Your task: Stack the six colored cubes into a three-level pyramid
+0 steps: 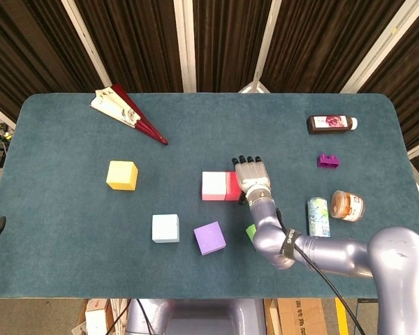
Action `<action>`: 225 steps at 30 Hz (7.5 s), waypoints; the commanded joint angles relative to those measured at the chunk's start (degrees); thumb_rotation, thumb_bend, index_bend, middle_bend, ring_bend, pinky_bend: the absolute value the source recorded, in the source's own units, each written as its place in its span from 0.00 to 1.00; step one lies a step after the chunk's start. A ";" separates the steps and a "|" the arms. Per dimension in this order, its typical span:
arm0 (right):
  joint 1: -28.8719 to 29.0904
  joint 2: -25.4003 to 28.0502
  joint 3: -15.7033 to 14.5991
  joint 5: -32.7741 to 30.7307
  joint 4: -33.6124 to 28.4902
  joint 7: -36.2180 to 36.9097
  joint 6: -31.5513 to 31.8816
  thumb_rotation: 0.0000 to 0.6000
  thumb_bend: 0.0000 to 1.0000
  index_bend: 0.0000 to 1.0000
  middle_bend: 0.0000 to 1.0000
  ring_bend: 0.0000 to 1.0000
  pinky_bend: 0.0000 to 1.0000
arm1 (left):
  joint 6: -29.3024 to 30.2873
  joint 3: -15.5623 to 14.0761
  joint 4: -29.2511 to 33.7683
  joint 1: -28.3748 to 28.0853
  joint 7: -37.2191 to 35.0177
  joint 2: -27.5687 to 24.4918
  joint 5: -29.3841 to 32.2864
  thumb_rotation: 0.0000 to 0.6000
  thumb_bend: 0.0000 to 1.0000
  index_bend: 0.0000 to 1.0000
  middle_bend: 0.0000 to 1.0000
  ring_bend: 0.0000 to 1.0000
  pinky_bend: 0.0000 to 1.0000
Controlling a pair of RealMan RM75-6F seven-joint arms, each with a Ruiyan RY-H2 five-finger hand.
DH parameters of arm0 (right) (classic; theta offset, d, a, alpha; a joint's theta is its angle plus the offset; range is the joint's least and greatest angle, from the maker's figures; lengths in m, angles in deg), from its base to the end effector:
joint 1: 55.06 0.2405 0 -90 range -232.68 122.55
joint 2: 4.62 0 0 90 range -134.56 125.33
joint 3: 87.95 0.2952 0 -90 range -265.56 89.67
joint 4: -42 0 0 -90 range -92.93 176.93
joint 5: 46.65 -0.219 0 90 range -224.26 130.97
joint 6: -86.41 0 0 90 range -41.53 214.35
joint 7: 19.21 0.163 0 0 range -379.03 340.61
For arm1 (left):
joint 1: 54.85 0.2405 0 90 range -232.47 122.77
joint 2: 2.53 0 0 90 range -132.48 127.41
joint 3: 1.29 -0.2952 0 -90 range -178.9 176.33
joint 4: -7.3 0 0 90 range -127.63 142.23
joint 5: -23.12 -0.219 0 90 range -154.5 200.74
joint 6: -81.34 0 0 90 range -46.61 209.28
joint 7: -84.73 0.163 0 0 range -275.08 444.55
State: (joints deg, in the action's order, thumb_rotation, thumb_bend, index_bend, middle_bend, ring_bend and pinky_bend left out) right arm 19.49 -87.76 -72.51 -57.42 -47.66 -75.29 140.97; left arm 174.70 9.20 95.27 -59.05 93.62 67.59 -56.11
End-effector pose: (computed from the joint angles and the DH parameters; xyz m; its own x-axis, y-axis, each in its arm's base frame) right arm -0.0657 -0.4604 -0.0143 0.4799 -0.5375 0.6934 -0.8479 -0.0810 0.5239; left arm -0.3576 0.2219 0.1886 0.4952 -0.2429 0.8342 0.8686 0.1614 -0.4686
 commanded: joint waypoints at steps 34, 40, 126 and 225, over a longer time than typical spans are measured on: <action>-44.93 19.62 -14.19 65.43 -20.66 40.92 27.39 1.00 0.02 0.00 0.01 0.00 0.00 | -1.60 -2.08 3.70 -0.43 -2.42 -2.50 -3.54 1.00 0.31 0.10 0.00 0.00 0.03; -50.13 16.35 -15.20 69.79 -17.51 45.93 30.83 1.00 0.00 0.02 0.01 0.00 0.00 | -2.40 -1.72 7.74 -1.43 0.86 -4.66 -4.19 1.00 0.31 0.10 0.00 0.00 0.03; -61.06 16.25 -10.90 74.36 -10.61 49.39 16.05 1.00 0.00 0.14 0.10 0.06 0.00 | -47.98 -3.19 -2.21 -52.60 33.10 4.91 61.72 1.00 0.31 0.12 0.11 0.00 0.00; -61.03 17.60 -8.06 67.17 -11.28 49.47 12.04 1.00 0.00 0.14 0.10 0.06 0.00 | -36.91 -1.05 1.98 -71.88 35.35 15.30 78.42 1.00 0.38 0.22 0.24 0.00 0.00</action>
State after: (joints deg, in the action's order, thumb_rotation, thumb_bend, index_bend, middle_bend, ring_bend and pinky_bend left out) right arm -41.55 -70.16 -80.57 9.75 -58.93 -25.81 153.02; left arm 137.32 7.88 97.62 -130.78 128.83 82.38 22.22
